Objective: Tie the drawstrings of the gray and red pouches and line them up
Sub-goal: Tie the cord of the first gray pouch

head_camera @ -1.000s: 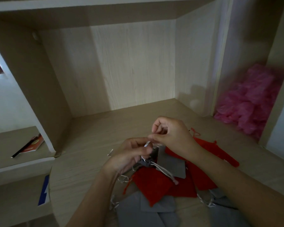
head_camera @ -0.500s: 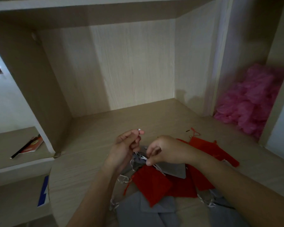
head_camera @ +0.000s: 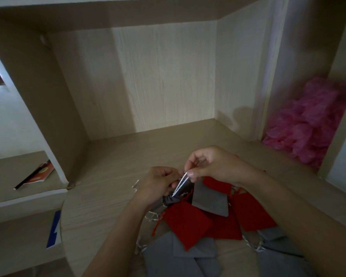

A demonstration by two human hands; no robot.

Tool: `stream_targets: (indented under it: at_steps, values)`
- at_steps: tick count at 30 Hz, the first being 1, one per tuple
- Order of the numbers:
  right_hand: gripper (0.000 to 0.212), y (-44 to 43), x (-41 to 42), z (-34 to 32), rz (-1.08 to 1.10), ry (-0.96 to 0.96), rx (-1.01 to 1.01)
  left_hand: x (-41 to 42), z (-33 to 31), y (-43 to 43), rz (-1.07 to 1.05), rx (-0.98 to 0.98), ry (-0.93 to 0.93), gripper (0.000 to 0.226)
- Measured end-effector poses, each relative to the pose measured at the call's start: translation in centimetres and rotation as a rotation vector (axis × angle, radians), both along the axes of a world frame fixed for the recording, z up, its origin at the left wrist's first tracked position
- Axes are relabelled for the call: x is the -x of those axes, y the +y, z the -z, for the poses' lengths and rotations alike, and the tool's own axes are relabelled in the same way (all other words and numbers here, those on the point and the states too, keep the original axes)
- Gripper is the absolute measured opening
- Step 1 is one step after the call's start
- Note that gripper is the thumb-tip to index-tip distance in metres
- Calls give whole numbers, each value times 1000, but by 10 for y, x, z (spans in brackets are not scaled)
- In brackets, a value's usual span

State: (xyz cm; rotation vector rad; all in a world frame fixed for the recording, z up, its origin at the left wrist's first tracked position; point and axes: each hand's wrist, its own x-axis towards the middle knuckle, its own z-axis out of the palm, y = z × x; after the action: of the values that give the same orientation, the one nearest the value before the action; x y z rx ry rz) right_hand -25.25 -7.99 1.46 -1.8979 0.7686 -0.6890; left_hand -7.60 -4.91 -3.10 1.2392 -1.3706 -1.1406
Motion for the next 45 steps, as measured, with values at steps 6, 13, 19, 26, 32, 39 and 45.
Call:
stream_targets:
  at_steps: [6,13,19,26,32,39,45]
  values:
    - [17,-4,-6,9,95,-114,117,0,-5,6,241,-63,116,21]
    - [18,1,-11,10,161,-167,117,3,-5,4,137,-32,177,23]
    - [31,-4,-9,15,150,46,45,-6,-5,-1,80,18,526,22]
    - [9,-4,-13,19,144,-97,42,-10,-12,5,130,107,444,12]
    - [15,-4,-10,16,96,-145,-37,-10,-11,5,-93,299,41,13]
    - [11,0,-13,18,114,-190,-33,-2,-9,6,-272,469,-83,16]
    - [27,-3,-13,23,149,-198,110,5,-10,10,-270,479,-4,10]
